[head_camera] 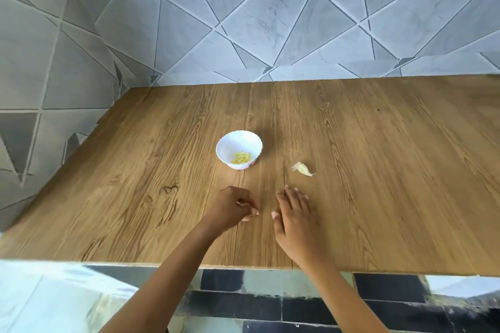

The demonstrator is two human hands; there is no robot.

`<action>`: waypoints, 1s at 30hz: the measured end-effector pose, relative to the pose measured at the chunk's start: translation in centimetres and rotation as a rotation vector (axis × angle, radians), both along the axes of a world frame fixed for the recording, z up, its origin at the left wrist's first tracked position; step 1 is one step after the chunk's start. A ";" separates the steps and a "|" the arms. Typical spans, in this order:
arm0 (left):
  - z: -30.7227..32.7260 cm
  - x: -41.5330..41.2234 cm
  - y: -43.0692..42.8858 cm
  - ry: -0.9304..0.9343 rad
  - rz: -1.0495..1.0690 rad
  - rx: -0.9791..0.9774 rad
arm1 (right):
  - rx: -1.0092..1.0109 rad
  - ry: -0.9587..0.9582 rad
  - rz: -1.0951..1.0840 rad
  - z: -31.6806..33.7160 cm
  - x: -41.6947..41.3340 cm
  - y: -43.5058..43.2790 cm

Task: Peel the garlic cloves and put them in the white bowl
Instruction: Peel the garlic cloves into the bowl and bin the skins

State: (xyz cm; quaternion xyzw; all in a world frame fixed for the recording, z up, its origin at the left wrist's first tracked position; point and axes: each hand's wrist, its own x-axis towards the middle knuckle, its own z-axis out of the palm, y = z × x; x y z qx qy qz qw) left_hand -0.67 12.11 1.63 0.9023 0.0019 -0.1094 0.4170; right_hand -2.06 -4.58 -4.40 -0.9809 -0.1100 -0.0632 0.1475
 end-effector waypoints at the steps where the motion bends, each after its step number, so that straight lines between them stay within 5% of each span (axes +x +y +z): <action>1: 0.0 -0.2 -0.1 -0.003 0.003 0.024 | -0.007 -0.029 -0.005 -0.1 0.1 -0.1; 15: -0.6 -1.1 -2.8 -0.167 0.058 0.483 | 0.112 -0.111 0.058 -0.8 0.3 -0.2; 22: -0.8 -2.1 -0.9 -0.069 0.202 -0.200 | 0.693 0.147 0.178 1.4 0.2 -0.3; 26: -0.3 -2.3 -1.0 -0.057 0.245 -0.319 | 0.886 0.400 0.155 2.8 0.9 0.0; 30: -0.3 -2.0 -0.5 -0.022 0.235 -0.291 | 0.896 0.462 0.166 3.1 1.3 0.0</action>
